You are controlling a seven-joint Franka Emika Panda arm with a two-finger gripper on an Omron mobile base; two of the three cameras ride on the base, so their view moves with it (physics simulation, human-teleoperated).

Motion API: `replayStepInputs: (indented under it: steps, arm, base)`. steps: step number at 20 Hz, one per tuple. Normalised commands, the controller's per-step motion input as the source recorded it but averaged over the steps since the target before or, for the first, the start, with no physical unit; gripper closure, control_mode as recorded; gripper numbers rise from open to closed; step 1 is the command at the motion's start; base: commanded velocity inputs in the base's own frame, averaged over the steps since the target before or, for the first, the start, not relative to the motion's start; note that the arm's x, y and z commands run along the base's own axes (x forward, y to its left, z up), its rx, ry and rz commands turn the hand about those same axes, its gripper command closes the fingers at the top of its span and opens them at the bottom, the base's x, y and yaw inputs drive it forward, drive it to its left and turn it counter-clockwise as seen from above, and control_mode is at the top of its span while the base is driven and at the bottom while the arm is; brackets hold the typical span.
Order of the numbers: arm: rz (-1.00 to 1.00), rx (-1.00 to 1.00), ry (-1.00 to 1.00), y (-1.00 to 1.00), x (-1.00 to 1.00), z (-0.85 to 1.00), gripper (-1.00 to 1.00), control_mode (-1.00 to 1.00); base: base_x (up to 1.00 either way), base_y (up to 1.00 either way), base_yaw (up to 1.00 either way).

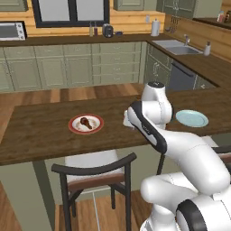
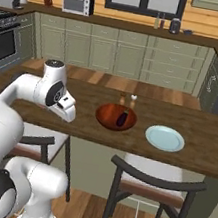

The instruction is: Pick the chicken drumstick and eggplant from their plates and place them in the bowl. Then put the bowl in the fridge.

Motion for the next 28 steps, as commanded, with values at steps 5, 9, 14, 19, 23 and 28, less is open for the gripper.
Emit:
replayStepInputs:
  steps: [5, 9, 14, 19, 23, 28]
  arm:
    - [0.00, 0.00, 0.00, 0.00, 0.00, 0.00, -1.00, 1.00]
    - [0.00, 0.00, 0.00, 0.00, 0.00, 0.00, -1.00, 1.00]
    - [0.00, 0.00, 0.00, 0.00, 0.00, 0.00, -1.00, 1.00]
    - [0.05, -0.01, -0.01, 0.13, 0.00, 0.00, -1.00, -1.00]
    - [0.24, -0.07, -0.04, 0.70, 0.29, 0.00, -1.00, -1.00]
    - [0.43, -0.07, 0.03, 0.34, 1.00, 0.19, -1.00, -1.00]
  base:
    - [0.71, 0.00, 0.01]
    - [0.52, 0.00, 0.00]
    - [0.21, 0.12, 0.07]
    - [0.03, 0.23, 0.09]
    - [0.00, 0.00, 0.00]
    - [0.00, 0.00, 0.00]
